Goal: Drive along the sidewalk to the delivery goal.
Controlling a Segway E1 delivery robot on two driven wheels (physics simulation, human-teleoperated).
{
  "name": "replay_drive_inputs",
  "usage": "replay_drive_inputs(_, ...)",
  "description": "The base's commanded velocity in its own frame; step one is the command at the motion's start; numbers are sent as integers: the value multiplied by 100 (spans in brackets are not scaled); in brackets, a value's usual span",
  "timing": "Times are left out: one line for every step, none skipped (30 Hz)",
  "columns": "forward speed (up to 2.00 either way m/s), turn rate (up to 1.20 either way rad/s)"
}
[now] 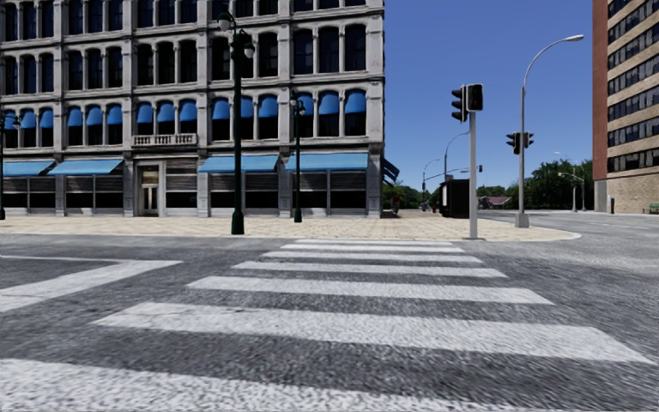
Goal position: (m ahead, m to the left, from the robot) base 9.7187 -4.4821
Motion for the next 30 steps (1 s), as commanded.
replay_drive_inputs(162,0)
replay_drive_inputs(162,0)
replay_drive_inputs(158,0)
replay_drive_inputs(156,0)
replay_drive_inputs(155,0)
replay_drive_inputs(155,0)
replay_drive_inputs(155,0)
replay_drive_inputs(155,0)
replay_drive_inputs(155,0)
replay_drive_inputs(155,0)
replay_drive_inputs(155,0)
replay_drive_inputs(155,0)
replay_drive_inputs(155,0)
replay_drive_inputs(155,0)
replay_drive_inputs(155,0)
replay_drive_inputs(155,0)
replay_drive_inputs(155,0)
replay_drive_inputs(155,0)
replay_drive_inputs(155,0)
replay_drive_inputs(155,0)
replay_drive_inputs(155,0)
replay_drive_inputs(155,0)
replay_drive_inputs(155,0)
replay_drive_inputs(155,0)
replay_drive_inputs(155,0)
replay_drive_inputs(155,0)
replay_drive_inputs(155,0)
replay_drive_inputs(155,0)
replay_drive_inputs(155,0)
replay_drive_inputs(155,-3)
